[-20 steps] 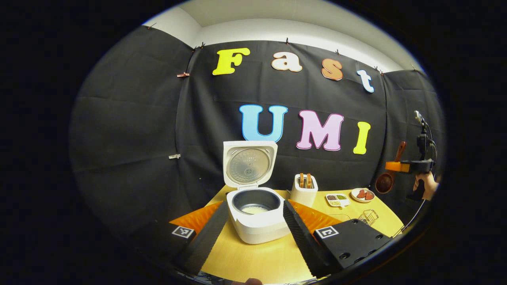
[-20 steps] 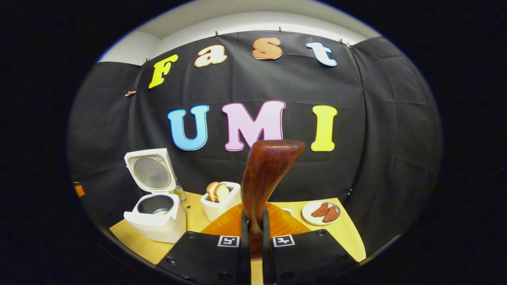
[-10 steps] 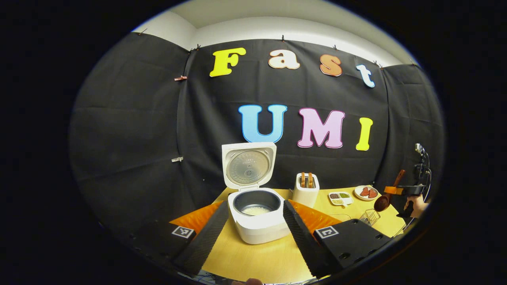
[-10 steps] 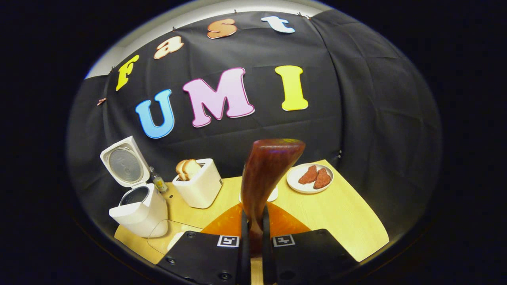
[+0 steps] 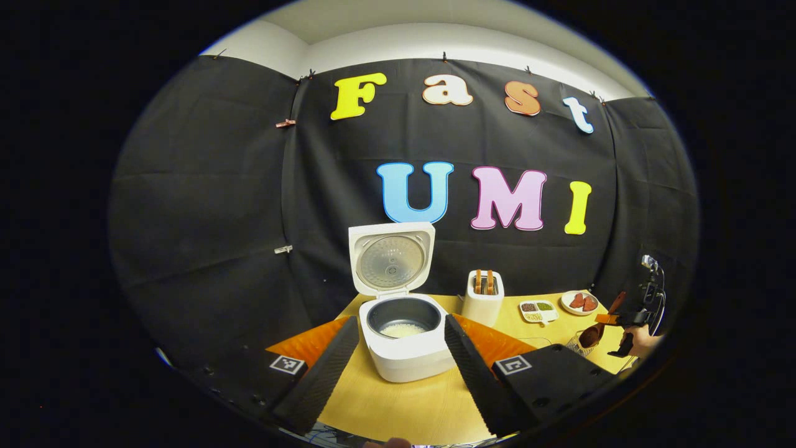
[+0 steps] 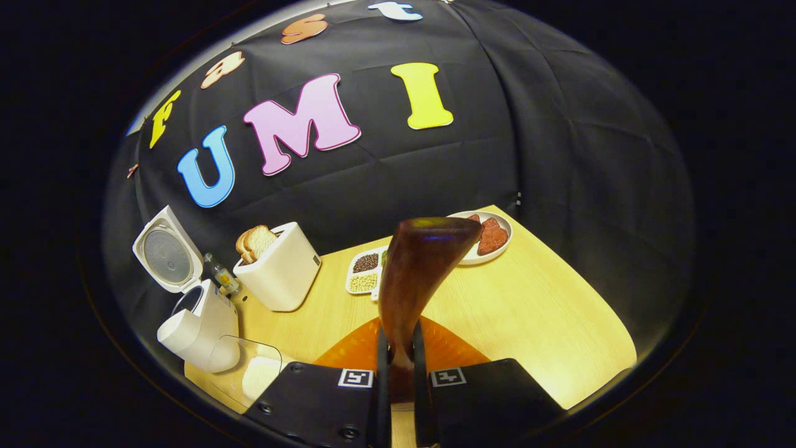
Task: Close the left gripper, press the button to open the rice cooker; take a wooden spoon from the chopstick holder with the right hand, scoop a spoonful of rice and pour it into the rice cooker, then put the wooden spoon back into the chopstick holder.
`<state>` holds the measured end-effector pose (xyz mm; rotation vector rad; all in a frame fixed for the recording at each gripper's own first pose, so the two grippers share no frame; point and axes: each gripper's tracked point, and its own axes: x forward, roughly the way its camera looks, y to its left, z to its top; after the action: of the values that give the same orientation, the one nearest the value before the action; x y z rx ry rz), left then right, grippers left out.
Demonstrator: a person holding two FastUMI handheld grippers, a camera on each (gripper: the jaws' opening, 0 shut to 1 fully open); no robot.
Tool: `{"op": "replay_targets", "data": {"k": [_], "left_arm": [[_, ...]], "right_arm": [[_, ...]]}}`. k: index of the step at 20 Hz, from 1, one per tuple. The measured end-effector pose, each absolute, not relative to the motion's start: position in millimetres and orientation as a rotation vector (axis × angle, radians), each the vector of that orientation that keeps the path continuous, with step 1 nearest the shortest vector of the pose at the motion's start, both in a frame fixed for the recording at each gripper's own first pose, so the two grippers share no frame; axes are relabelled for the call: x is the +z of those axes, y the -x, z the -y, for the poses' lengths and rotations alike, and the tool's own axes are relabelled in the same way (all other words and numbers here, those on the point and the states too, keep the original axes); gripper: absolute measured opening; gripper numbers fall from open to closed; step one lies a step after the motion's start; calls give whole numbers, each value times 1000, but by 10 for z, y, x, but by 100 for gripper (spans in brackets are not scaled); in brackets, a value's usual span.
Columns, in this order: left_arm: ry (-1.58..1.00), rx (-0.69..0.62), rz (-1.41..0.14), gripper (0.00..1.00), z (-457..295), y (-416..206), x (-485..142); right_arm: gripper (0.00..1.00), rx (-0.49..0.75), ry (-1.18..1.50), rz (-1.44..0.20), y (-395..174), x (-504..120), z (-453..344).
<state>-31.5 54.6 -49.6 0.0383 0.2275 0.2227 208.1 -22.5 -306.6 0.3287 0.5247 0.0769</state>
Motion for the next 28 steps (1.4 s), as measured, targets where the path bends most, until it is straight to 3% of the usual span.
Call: {"op": "replay_targets", "data": {"k": [5, 6, 8, 9, 10, 11, 12, 13, 14, 16, 17, 18, 28], "left_arm": [[-39, 216, -231, 95, -473, 301, -505], [-36, 215, -232, 95, -465, 301, -510], [-38, 213, -228, 95, -451, 303, -485], [-41, 211, -225, 95, -448, 307, -469], [-43, 209, -223, 95, -446, 310, -469], [-42, 204, -220, 95, -445, 305, -465], [-39, 195, -219, 95, -428, 305, -459], [-36, 191, -217, 95, -427, 299, -456], [-33, 185, -213, 95, -428, 295, -445], [-26, 170, -207, 95, -421, 282, -428], [-24, 165, -202, 95, -431, 276, -409], [-23, 159, -196, 95, -443, 273, -392], [-9, 93, -99, 95, -645, -68, -5]], "right_arm": [[24, 46, -356, -558, -2239, -3213, 393], [19, 45, -370, -564, -2279, -3218, 405], [33, 35, -405, -578, -2261, -3210, 442], [26, 23, -411, -591, -2238, -3226, 476], [46, 14, -413, -614, -2195, -3269, 496], [43, 11, -417, -636, -2146, -3303, 506], [56, 11, -414, -653, -2102, -3314, 516], [53, 3, -407, -662, -2058, -3324, 544], [72, 0, -402, -664, -2017, -3328, 567], [74, -22, -396, -662, -1915, -3301, 614], [81, -33, -392, -665, -1842, -3293, 641], [97, -45, -389, -666, -1616, -3243, 561], [98, -103, -317, -539, -767, -2476, 567]]}}
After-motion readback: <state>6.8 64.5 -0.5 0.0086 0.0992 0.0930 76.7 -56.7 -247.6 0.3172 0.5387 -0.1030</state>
